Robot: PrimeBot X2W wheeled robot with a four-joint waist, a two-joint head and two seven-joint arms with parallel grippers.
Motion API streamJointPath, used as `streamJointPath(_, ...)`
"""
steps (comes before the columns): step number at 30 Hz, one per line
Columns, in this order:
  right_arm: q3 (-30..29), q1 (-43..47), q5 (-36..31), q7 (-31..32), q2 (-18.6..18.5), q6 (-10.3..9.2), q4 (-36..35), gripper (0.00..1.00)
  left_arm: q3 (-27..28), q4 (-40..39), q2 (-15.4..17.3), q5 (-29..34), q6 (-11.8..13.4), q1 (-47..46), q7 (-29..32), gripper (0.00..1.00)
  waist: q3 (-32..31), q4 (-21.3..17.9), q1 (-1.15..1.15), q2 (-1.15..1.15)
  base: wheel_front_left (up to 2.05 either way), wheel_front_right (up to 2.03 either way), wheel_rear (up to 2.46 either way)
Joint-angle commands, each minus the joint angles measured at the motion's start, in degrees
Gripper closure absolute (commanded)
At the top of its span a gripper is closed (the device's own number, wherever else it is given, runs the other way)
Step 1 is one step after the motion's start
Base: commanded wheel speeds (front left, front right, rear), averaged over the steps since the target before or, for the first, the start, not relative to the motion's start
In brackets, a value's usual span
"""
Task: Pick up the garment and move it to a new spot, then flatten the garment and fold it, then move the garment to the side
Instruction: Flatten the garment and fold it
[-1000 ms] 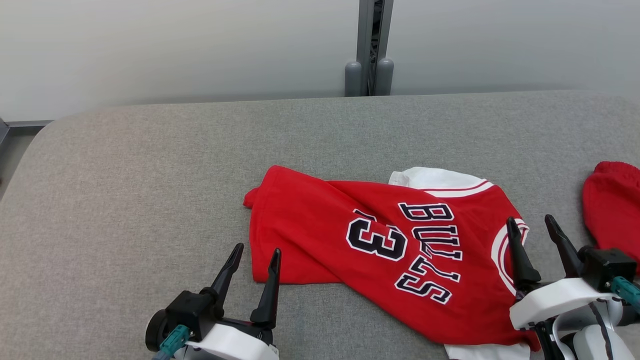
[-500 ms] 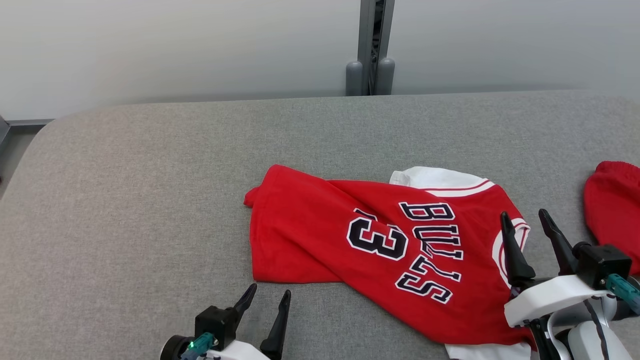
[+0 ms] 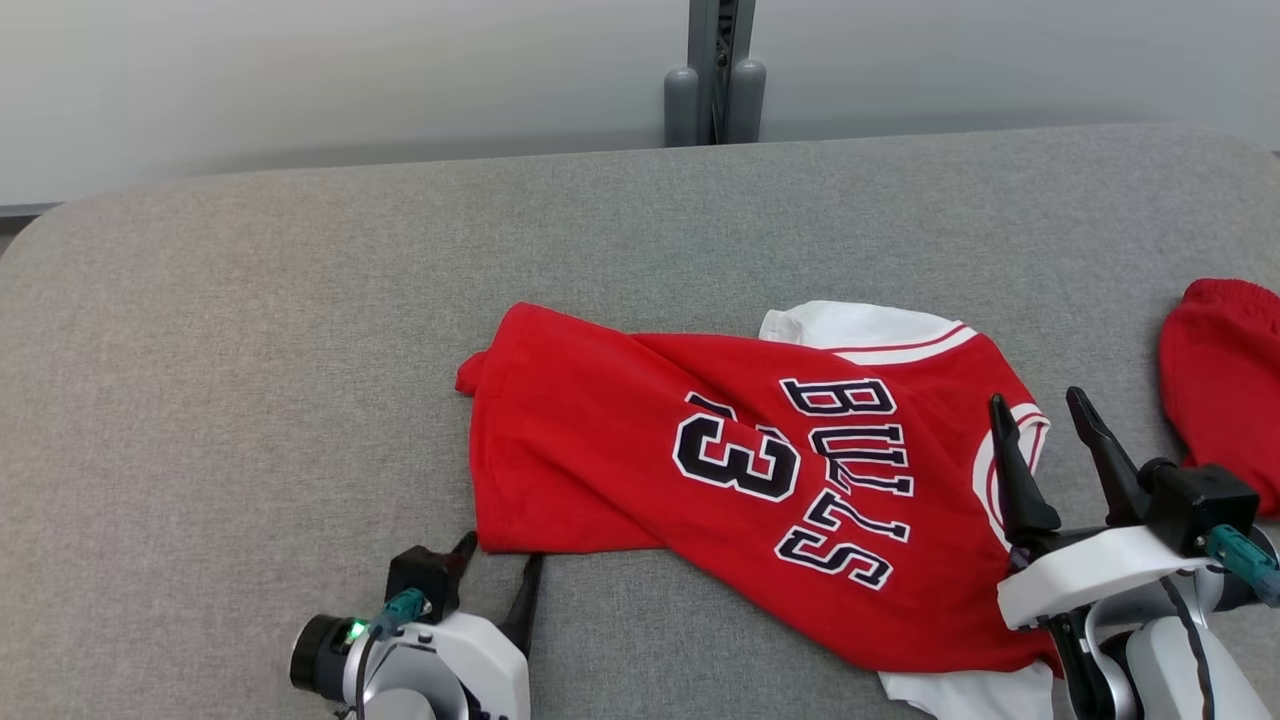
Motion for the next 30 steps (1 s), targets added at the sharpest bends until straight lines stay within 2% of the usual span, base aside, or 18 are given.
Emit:
streamJointPath(1, -0.1, -0.5, 0.2, -0.5, -0.2, 0.01, -0.1, 0.00, 0.0, 0.5, 0.3, -0.6, 0.4, -1.1, 0.0, 0.00, 0.2, -0.2, 0.00, 0.00, 0.00, 0.00, 0.00)
streamJointPath(10, 0.0, -1.2, 0.3, -0.7, -0.2, 0.01, 0.0, 0.00, -0.4, -3.9, 0.3, -2.0, -2.1, -3.2, -0.3, 0.00, 1.4, -0.4, 0.00, 0.00, 0.00, 0.00, 0.00)
streamJointPath(11, -0.1, -1.2, 0.3, -0.7, -0.2, 0.01, 0.1, 0.00, -0.4, -4.1, 0.3, -1.9, -2.2, -3.0, -0.3, 0.18, 1.4, -0.4, 0.00, 0.00, 0.00, 0.00, 0.00)
streamJointPath(12, -0.1, -1.3, 0.3, -0.7, -0.2, 0.01, 0.2, 0.00, -0.5, -4.2, 0.3, -1.7, -2.4, -2.9, -0.3, 0.70, 1.5, -0.4, 0.00, 0.00, 0.00, 0.00, 0.00)
streamJointPath(13, -0.1, -1.4, 0.3, -0.7, -0.2, 0.01, 0.2, 0.00, -0.5, -4.2, 0.3, -1.7, -2.6, -2.7, -0.3, 1.00, 1.5, -0.4, 0.00, 0.00, 0.00, 0.00, 0.00)
streamJointPath(19, -0.3, -1.5, 0.2, -0.6, -0.3, 0.01, 0.5, 0.00, -0.5, -3.5, 0.3, -1.7, -2.8, -2.5, -0.3, 1.00, 1.5, -0.3, 0.00, 0.00, 0.00, 0.00, 0.00)
streamJointPath(22, -0.3, -1.4, -0.1, -0.6, -0.3, 0.01, 0.6, 0.00, 0.9, -5.1, 0.3, -1.3, -2.1, -3.2, -0.3, 1.00, 1.3, -0.1, 0.00, 0.00, 0.00, 0.00, 0.00)
streamJointPath(30, -0.4, -1.2, -0.3, -0.5, 0.1, 0.01, 1.2, 0.00, 10.8, -18.1, 0.8, 2.6, 0.4, -2.2, -0.3, 1.00, 0.0, 0.3, 0.00, 0.00, 0.00, 0.00, 0.00)
